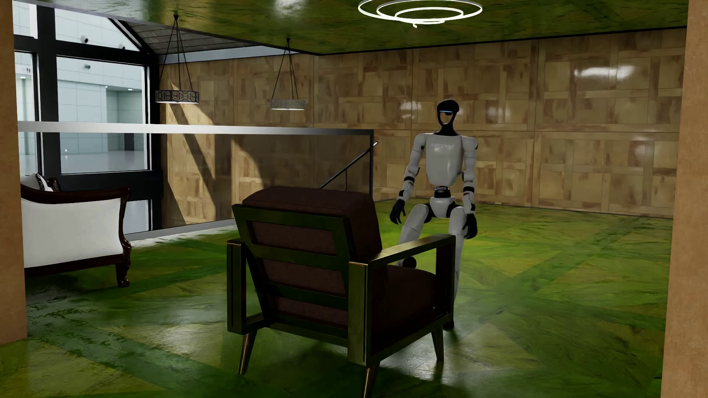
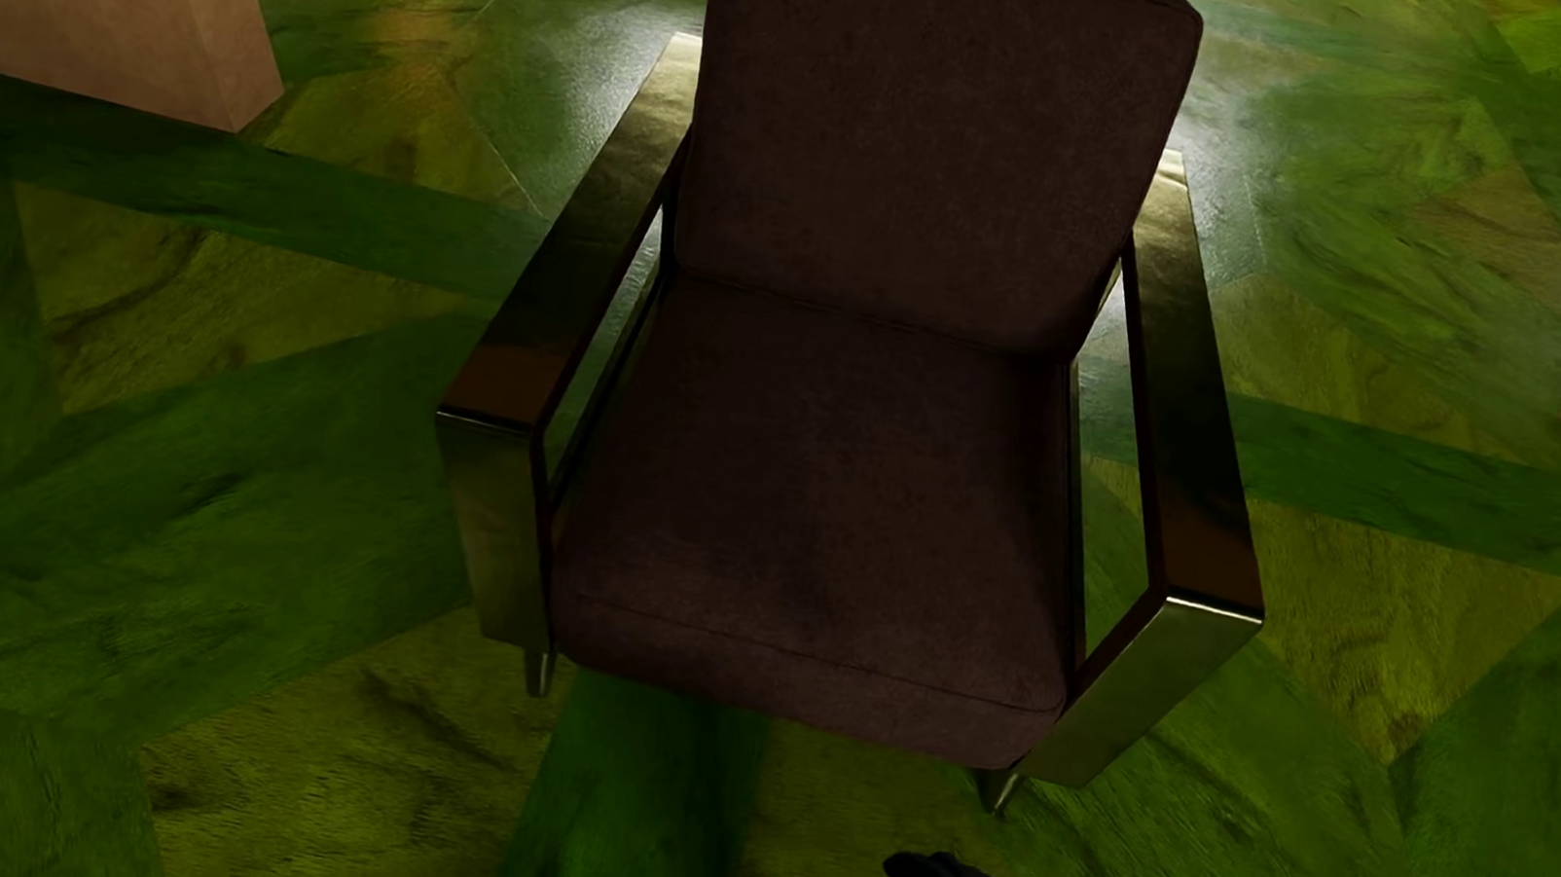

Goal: Walk towards the dark armchair

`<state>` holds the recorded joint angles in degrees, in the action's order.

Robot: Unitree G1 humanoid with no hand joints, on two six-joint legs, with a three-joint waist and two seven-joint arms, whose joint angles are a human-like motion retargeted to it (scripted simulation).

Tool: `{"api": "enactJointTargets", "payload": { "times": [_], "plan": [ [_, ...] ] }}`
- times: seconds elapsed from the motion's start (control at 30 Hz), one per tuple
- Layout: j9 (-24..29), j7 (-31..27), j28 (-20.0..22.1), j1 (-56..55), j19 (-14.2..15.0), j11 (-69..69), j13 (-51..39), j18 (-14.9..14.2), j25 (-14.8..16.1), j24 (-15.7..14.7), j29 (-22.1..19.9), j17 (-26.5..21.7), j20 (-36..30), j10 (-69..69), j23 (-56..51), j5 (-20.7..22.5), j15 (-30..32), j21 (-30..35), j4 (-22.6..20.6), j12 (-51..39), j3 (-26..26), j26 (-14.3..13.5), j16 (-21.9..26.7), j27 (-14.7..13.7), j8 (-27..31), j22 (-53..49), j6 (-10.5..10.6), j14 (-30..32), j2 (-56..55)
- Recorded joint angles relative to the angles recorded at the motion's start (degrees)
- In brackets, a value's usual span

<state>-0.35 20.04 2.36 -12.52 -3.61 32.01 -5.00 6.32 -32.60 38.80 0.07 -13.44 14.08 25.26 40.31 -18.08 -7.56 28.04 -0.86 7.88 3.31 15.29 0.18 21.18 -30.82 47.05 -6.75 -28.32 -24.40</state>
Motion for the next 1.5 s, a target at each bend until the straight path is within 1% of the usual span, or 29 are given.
{"api": "enactJointTargets", "payload": {
  "times": [0.1, 0.13, 0.17, 0.2, 0.23, 0.3, 0.37, 0.4, 0.5, 0.57, 0.6, 0.63, 0.67, 0.73, 0.77, 0.8, 0.83, 0.87, 0.93, 0.97, 1.07, 1.2, 1.3, 1.37, 1.5],
  "plan": [
    [-0.2, 0.3, -0.4, 0.0, -0.8, -1.8, 2.2, 0.2, 1.1, 0.5, 3.5, 0.5, 0.7, -0.5, 5.5, 0.9, 0.3, 1.3, 0.1, 1.4, -0.3, 0.1, 0.7, 0.9, 0.0, 0.8, 0.7, 0.3, 0.4],
    [-0.2, 0.5, -0.1, 0.1, -0.8, -2.0, 3.0, -0.4, 1.2, 0.4, 4.6, 0.5, 1.1, -0.6, 7.5, 1.0, 0.2, 2.0, 0.1, 2.0, -0.4, -0.2, 0.6, 1.4, 0.2, 0.6, 0.9, 0.2, 0.4],
    [-0.2, 0.8, -0.2, 0.2, -0.8, -2.0, 4.1, -0.7, 1.2, 0.0, 5.6, 0.3, 1.6, -0.8, 9.0, 1.0, 0.1, 2.4, 0.0, 2.1, -0.5, 0.1, 0.4, 2.0, 0.5, 0.0, 1.1, 1.5, 0.3],
    [-0.3, 1.1, -0.2, 0.3, -0.7, -1.7, 5.2, -0.3, 1.2, -0.3, 5.8, 0.1, 2.1, -1.2, 9.9, 0.8, -0.2, 2.6, -0.1, 2.4, -0.6, 0.3, 0.0, 2.3, 0.8, -0.5, 1.3, 4.1, 0.1],
    [-0.2, 1.4, -0.1, 0.3, -0.6, -1.2, 6.5, 0.0, 1.1, -0.6, 5.2, -0.2, 2.4, -1.2, 10.5, 0.6, -0.5, 2.7, -0.3, 2.7, -0.6, 0.4, -0.3, 2.4, 1.3, -0.9, 1.5, 5.2, -0.2],
    [-0.1, 2.0, 0.2, 0.5, -0.4, 0.2, 9.4, 0.4, 1.8, -0.7, 2.3, -0.2, 2.5, -1.2, 11.0, 0.1, -1.1, 1.0, -0.7, 2.7, -0.6, 0.5, -1.0, 3.1, 2.2, -1.2, 1.7, 5.4, -1.2],
    [0.1, 2.6, 0.2, 0.4, -0.2, 1.4, 12.1, 0.4, 3.1, 0.1, 0.6, 0.2, 2.1, -0.8, 10.4, -0.2, -1.6, -0.7, -0.8, 3.0, -0.9, -1.0, -1.1, 3.5, 3.1, -0.1, 1.7, 5.1, -1.9],
    [0.2, 2.8, 0.1, 0.4, -0.1, 1.7, 12.9, 0.5, 3.6, 0.7, 0.7, 0.4, 1.5, -0.6, 10.1, -0.3, -1.7, -1.3, -0.8, 2.6, -1.1, -1.1, -1.1, 3.4, 3.4, 0.4, 1.8, 5.0, -2.1],
    [0.7, 3.2, -0.4, 0.4, -0.1, 1.4, 13.5, 0.5, 3.4, 2.2, 2.0, 0.8, -0.5, -0.5, 9.1, 0.0, -1.7, -1.3, -0.7, 1.0, -1.9, -1.5, -0.9, 3.1, 3.7, 1.6, 1.9, 4.8, -2.0],
    [1.0, 3.6, -0.6, 0.3, -0.1, 1.1, 12.7, 0.6, 3.0, 2.8, 1.4, 1.4, -2.0, -0.6, 8.0, 0.4, -1.3, -1.8, -0.5, -0.1, -2.3, -2.1, -0.7, 3.0, 4.1, 1.5, 2.0, 4.9, -2.3],
    [1.1, 3.9, -0.4, 0.2, -0.2, 0.9, 12.1, 0.6, 2.5, 2.9, 1.1, 1.6, -2.8, -0.7, 7.3, 0.7, -1.1, -1.7, -0.3, -0.7, -2.4, -2.7, -0.6, 2.7, 4.3, 1.2, 2.1, 4.9, -2.6],
    [1.3, 4.2, -0.2, 0.0, -0.2, 0.6, 11.4, 0.7, 1.4, 3.0, 1.0, 1.5, -3.6, -0.8, 6.6, 1.0, -0.9, -1.0, -0.2, -1.1, -2.5, -3.2, -0.5, 2.3, 4.5, 0.7, 2.1, 5.1, -2.9],
    [1.4, 4.5, -0.1, -0.3, -0.2, 0.3, 10.4, 0.7, -0.5, 3.0, 1.4, 1.2, -4.3, -0.9, 6.1, 1.2, -0.6, 0.5, -0.1, -1.5, -2.6, -3.9, -0.3, 2.0, 4.7, 0.1, 2.1, 5.2, -3.1],
    [1.8, 4.9, -0.1, -0.9, -0.3, -0.5, 8.1, 0.8, -5.3, 3.1, 3.0, 0.4, -5.9, -1.3, 6.0, 1.7, -0.1, 4.2, 0.1, -2.4, -2.6, -4.7, 0.1, 1.4, 4.9, -0.9, 2.1, 5.7, -3.7],
    [2.0, 5.1, 0.0, -1.2, -0.3, -0.9, 7.2, 0.8, -6.8, 3.0, 4.1, 0.2, -6.4, -1.5, 6.2, 1.9, 0.2, 5.1, 0.1, -2.8, -2.7, -5.0, 0.2, 1.3, 5.0, -1.3, 2.1, 6.0, -4.0],
    [2.2, 5.1, 0.1, -1.6, -0.4, -1.4, 6.5, 0.8, -6.9, 2.8, 4.6, 0.3, -6.9, -1.8, 6.3, 2.0, 0.5, 4.6, 0.1, -3.3, -2.7, -5.0, 0.3, 1.6, 5.0, -1.6, 2.1, 6.3, -4.3],
    [2.4, 5.2, 0.1, -2.0, -0.5, -1.9, 6.2, 0.8, -5.7, 2.6, 4.1, 0.7, -7.3, -2.1, 6.0, 2.2, 0.9, 3.0, 0.1, -3.8, -2.6, -4.8, 0.3, 2.0, 4.9, -2.0, 2.0, 6.7, -4.6],
    [2.6, 5.2, 0.3, -2.4, -0.6, -2.5, 6.3, 0.8, -3.7, 2.4, 3.1, 1.2, -7.7, -2.4, 5.3, 2.3, 1.2, 0.9, 0.0, -4.2, -2.6, -4.7, 0.5, 2.1, 4.8, -2.3, 2.0, 7.0, -4.9],
    [2.9, 5.1, 0.7, -3.1, -0.7, -3.7, 6.5, 0.8, -0.1, 2.0, 0.5, 1.7, -8.3, -3.2, 3.8, 2.5, 1.8, -2.0, -0.1, -4.7, -2.6, -4.4, 0.7, 1.4, 4.5, -2.4, 1.8, 7.8, -5.3],
    [2.9, 5.0, 0.7, -3.4, -0.8, -4.2, 6.4, 0.7, 0.1, 1.8, -0.2, 1.3, -8.6, -3.7, 3.2, 2.6, 2.2, -1.7, -0.2, -4.8, -2.6, -4.2, 0.8, 1.1, 4.3, -2.1, 1.8, 8.2, -5.5],
    [2.9, 4.7, 0.0, -3.9, -1.1, -5.8, 4.7, 0.5, -0.9, 1.4, -0.3, 0.3, -10.1, -5.5, 3.1, 2.7, 3.1, 0.6, -0.7, -5.2, -2.6, -2.0, 1.0, 0.5, 3.7, -1.5, 1.6, 9.4, -5.8],
    [2.6, 4.0, -0.2, -4.2, -1.4, -7.4, 2.4, -0.1, -0.5, 0.8, 0.3, 0.1, -10.5, -7.8, 4.0, 2.4, 3.9, 2.1, -1.4, -4.6, -2.6, -1.3, 1.2, 0.8, 2.7, -0.8, 1.4, 10.7, -6.2],
    [2.5, 3.4, -0.1, -4.9, -1.7, -7.4, 1.3, -0.1, -0.1, 0.7, 0.1, 0.0, -10.8, -7.8, 4.2, 1.9, 4.0, 2.7, -1.7, -3.7, -2.5, -1.7, 1.4, 0.7, 2.0, -1.1, 1.4, 10.9, -6.6],
    [2.7, 3.0, 0.6, -5.6, -1.8, -6.8, 0.5, 0.0, 0.5, 0.8, -0.1, -0.2, -11.1, -7.1, 4.3, 1.4, 3.8, 3.2, -1.8, -2.5, -2.5, -2.9, 1.7, 0.3, 1.7, -1.2, 1.6, 10.7, -7.0],
    [3.3, 2.2, 1.1, -7.1, -1.9, -5.6, 0.2, -0.1, 0.8, 0.6, -0.9, -0.9, -11.5, -6.3, 4.3, 0.5, 3.5, 4.5, -2.1, -0.4, -2.4, -4.1, 2.4, -0.2, 1.3, -3.0, 1.8, 10.4, -8.1]
  ]
}}
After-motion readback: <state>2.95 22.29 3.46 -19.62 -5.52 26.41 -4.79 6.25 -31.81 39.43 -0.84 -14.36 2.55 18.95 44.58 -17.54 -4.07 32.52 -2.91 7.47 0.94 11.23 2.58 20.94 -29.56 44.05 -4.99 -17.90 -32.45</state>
